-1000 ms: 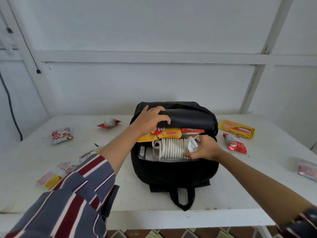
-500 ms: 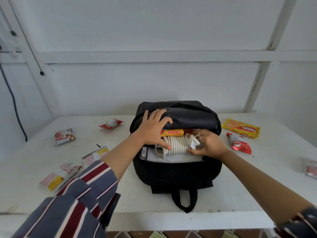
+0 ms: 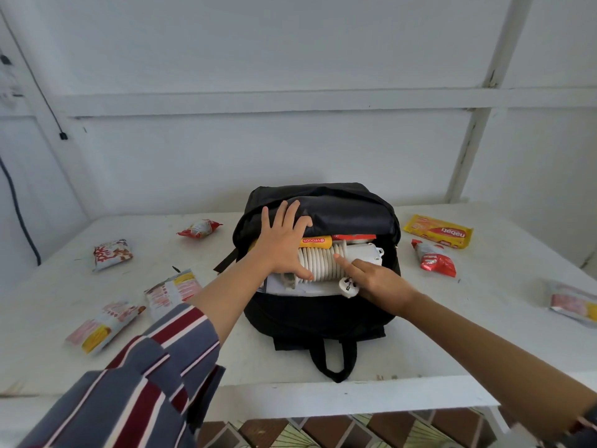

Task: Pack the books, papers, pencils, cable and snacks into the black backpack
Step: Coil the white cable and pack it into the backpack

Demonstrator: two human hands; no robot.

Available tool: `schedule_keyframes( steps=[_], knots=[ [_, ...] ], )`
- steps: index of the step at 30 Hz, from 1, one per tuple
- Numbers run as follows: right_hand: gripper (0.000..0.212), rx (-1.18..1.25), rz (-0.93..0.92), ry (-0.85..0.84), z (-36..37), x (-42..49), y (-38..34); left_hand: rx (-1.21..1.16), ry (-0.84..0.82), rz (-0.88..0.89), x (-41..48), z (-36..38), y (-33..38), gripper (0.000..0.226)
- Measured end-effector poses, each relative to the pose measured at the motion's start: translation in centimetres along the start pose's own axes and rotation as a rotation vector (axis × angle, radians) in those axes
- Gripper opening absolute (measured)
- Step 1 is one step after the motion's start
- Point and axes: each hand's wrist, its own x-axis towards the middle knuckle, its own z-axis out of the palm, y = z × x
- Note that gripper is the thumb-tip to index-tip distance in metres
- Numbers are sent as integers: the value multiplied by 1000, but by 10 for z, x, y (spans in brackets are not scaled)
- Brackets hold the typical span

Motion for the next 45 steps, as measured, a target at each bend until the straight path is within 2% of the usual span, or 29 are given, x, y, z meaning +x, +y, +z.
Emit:
schedule_keyframes(
  steps=[3, 6, 9, 11, 13, 17, 18, 21, 23, 27, 32, 36, 41, 45],
  knots=[
    [69, 278, 228, -194, -11, -8, -9, 3, 9, -9, -1, 1, 1, 105],
    [41, 450, 297, -185, -16, -14, -7, -11, 18, -8, -1, 2, 2, 104],
    [16, 387, 222, -101, -18, -16, -6, -16, 25, -4, -1, 2, 1, 104],
    [12, 285, 181, -81, -20, -14, -4, -8, 39, 0, -2, 2, 0, 103],
    [18, 269, 184, -72, -24, -11, 0, 8, 61, 7, -4, 3, 0, 103],
    [24, 333, 293, 155, -34, 2, 10, 27, 131, 42, -9, 5, 1, 100],
    [27, 347, 334, 158, -37, 7, 12, 30, 162, 56, -10, 6, 1, 98],
    [60, 401, 403, -67, -38, 21, 15, 26, 229, 88, -12, 7, 1, 92],
    [72, 385, 412, -156, -31, 25, 15, -1, 279, 120, -12, 11, 0, 84],
    [65, 447, 459, -90, -21, 21, 24, -52, 381, 207, -12, 25, -2, 67],
    [67, 428, 457, -99, -21, 10, 37, 85, 280, 187, -10, 32, 0, 79],
    [76, 485, 389, -39, -9, 14, 34, 143, 283, 164, -9, 32, 4, 77],
    [80, 354, 423, 45, 8, 20, 28, 217, 422, 153, -6, 35, 1, 75],
    [78, 323, 416, 21, 13, 22, 35, 233, 468, 154, 1, 38, 1, 74]
  ],
)
